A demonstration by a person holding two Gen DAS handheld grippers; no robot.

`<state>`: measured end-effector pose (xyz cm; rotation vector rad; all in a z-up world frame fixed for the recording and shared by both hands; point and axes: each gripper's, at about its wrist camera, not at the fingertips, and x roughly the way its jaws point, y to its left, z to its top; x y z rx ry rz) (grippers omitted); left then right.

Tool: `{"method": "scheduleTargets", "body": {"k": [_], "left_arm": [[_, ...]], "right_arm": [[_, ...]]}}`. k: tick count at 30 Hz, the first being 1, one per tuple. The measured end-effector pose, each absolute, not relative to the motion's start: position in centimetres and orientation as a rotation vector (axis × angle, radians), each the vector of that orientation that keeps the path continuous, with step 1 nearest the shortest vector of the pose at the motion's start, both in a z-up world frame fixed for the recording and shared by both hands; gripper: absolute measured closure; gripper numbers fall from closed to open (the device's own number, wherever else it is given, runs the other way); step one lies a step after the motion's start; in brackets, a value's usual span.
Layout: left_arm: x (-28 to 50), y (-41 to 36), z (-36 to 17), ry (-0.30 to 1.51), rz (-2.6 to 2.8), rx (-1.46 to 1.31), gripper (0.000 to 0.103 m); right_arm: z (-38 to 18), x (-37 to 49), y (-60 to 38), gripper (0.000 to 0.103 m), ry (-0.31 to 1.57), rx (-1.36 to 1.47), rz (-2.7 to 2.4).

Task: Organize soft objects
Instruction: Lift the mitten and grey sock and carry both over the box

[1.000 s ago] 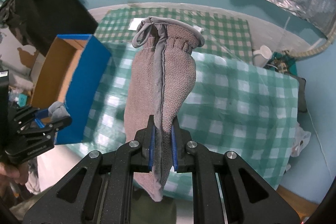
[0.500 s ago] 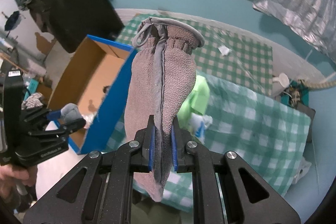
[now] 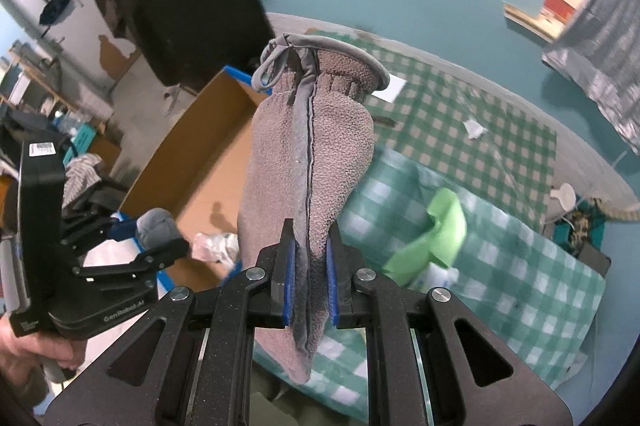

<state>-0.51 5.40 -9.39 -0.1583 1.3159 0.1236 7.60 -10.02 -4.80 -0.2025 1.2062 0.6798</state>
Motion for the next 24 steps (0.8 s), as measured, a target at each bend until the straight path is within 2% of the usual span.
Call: {"method": "scheduleTargets", "body": {"k": [14, 24], "left_arm": [[-1.1, 11.2, -10.4, 1.320, 0.222, -0.217, 0.059], [-1.0, 13.6, -12.5, 1.375, 0.289, -0.244, 0.050]], "right_arm": [[-6.5, 7.8, -3.0, 0.091, 1.224, -0.277, 0.762], [-7.6, 8.1, 0.2, 0.091, 1.249, -0.284, 0.788]]}}
